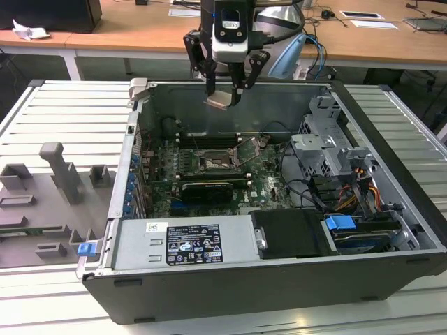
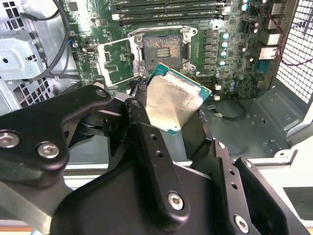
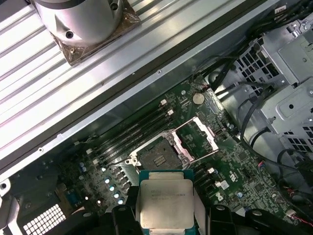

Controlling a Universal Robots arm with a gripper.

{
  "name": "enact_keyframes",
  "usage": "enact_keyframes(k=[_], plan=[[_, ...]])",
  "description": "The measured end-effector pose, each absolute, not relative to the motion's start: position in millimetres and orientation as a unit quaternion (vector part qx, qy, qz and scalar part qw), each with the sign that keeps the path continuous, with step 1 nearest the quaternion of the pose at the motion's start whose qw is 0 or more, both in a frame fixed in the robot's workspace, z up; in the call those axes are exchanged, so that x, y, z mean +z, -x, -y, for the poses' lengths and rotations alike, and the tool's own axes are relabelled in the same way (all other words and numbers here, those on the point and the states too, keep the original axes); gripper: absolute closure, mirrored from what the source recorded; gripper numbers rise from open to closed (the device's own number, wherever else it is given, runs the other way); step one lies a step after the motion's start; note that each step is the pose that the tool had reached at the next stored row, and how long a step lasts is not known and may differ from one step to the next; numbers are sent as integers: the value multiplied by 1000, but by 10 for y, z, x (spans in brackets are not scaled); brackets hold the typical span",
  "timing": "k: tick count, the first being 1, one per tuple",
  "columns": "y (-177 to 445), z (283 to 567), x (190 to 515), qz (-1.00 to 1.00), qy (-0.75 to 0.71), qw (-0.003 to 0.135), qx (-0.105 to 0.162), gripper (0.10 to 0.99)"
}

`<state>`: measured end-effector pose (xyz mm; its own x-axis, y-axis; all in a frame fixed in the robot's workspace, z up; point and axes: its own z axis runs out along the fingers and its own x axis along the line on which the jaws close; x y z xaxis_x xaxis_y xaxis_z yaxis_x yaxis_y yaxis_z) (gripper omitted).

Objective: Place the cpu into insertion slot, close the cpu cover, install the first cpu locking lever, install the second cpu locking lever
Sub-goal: 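Place the cpu into insertion slot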

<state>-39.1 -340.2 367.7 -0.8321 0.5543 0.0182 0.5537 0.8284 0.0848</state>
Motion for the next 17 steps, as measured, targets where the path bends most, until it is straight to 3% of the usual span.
enact_keyframes(k=[17], plan=[[391, 3402, 3640, -925, -377, 7, 43, 557]])
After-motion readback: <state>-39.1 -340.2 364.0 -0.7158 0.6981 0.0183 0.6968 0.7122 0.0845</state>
